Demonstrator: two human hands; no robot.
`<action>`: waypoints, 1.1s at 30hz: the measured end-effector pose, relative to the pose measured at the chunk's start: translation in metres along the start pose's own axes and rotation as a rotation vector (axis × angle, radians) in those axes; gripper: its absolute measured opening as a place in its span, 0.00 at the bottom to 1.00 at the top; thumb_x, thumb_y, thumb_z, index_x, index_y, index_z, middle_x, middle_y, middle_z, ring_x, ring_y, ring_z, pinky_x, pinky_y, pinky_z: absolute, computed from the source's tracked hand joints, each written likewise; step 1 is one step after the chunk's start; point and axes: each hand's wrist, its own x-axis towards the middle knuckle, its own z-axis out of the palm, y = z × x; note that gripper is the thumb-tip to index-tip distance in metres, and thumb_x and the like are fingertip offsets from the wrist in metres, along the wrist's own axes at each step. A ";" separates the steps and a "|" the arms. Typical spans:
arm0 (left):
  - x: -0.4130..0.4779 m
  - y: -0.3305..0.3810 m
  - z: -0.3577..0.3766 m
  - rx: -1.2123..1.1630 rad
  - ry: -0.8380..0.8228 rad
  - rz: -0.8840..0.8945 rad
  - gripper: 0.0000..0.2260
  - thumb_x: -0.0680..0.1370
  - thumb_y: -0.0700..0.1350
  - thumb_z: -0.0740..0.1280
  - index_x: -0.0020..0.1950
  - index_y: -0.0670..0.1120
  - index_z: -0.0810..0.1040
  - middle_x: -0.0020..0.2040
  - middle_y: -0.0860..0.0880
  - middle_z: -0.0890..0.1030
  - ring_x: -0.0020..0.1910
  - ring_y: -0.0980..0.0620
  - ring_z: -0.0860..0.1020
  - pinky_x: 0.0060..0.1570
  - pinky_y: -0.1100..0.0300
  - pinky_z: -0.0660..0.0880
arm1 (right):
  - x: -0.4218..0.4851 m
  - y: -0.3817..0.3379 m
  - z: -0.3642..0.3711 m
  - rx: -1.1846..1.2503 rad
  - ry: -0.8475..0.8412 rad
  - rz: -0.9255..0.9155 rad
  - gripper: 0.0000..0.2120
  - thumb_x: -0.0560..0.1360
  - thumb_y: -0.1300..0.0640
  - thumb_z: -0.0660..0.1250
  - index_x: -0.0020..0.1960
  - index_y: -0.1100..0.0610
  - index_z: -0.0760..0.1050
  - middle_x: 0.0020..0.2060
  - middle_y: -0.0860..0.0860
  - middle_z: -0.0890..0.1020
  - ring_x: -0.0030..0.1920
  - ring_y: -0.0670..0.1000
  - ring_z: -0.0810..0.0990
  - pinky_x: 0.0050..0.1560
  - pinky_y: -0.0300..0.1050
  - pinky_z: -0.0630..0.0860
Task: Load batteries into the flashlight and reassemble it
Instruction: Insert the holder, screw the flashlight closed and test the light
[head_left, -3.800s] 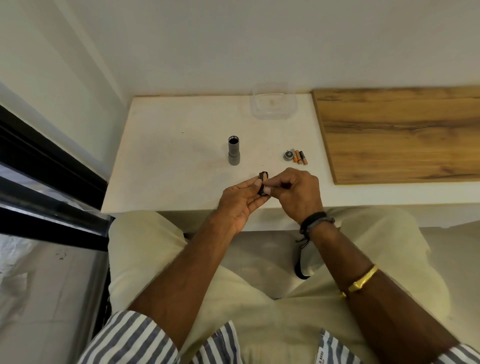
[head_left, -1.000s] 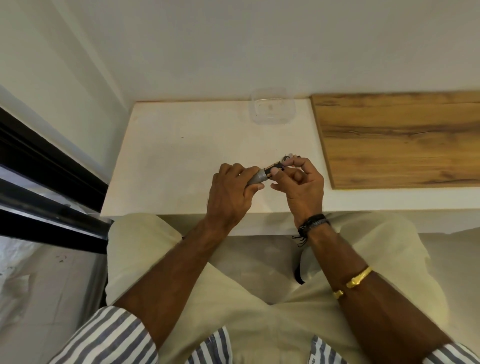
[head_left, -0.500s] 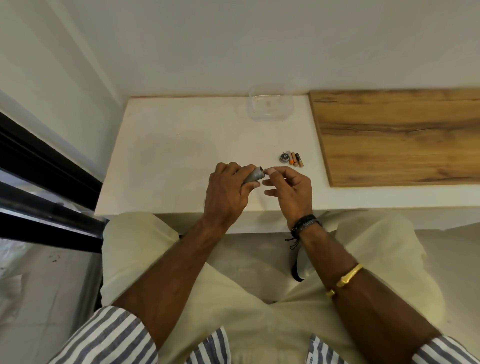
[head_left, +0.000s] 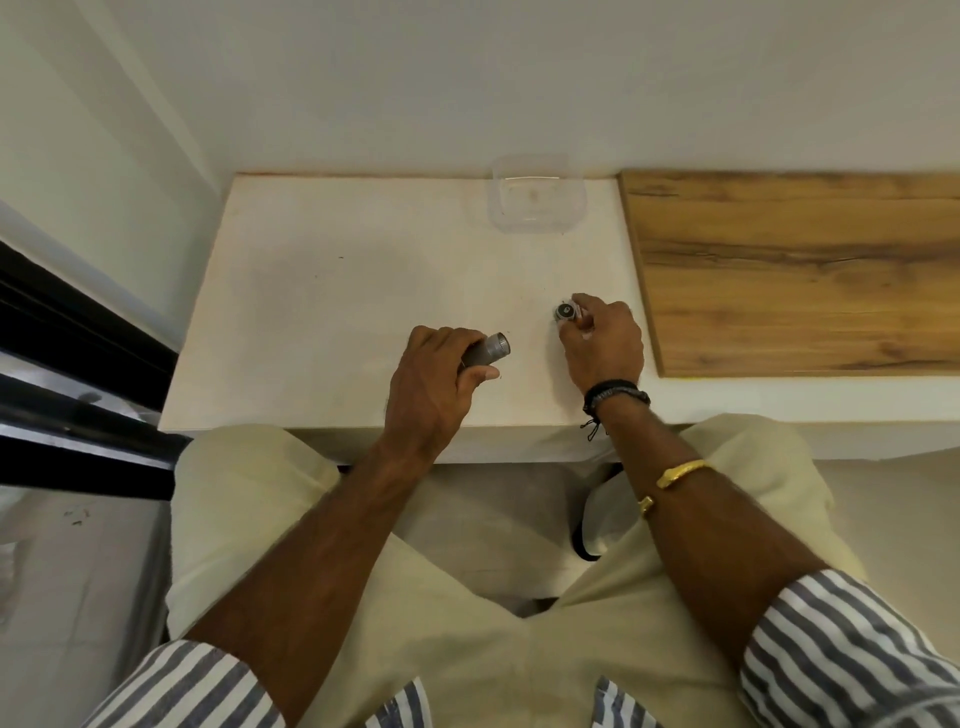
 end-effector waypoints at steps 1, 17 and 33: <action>0.000 0.000 0.000 0.001 -0.004 0.003 0.12 0.78 0.51 0.71 0.58 0.48 0.79 0.50 0.53 0.82 0.53 0.50 0.71 0.46 0.53 0.74 | 0.002 0.000 0.002 -0.026 -0.009 -0.001 0.16 0.78 0.52 0.69 0.65 0.49 0.79 0.56 0.56 0.79 0.51 0.57 0.81 0.46 0.44 0.73; 0.000 -0.002 -0.001 0.045 0.004 0.015 0.14 0.79 0.51 0.69 0.61 0.46 0.79 0.52 0.48 0.82 0.52 0.48 0.74 0.49 0.55 0.74 | -0.006 -0.015 -0.005 0.139 0.007 0.021 0.13 0.71 0.49 0.75 0.53 0.53 0.81 0.51 0.50 0.81 0.45 0.49 0.80 0.45 0.45 0.78; -0.005 0.004 -0.003 0.083 -0.008 0.109 0.14 0.79 0.46 0.70 0.62 0.42 0.78 0.53 0.42 0.81 0.50 0.43 0.75 0.49 0.46 0.78 | -0.065 -0.036 -0.038 0.551 -0.282 -0.190 0.13 0.72 0.63 0.77 0.55 0.55 0.82 0.46 0.47 0.87 0.47 0.45 0.86 0.53 0.41 0.83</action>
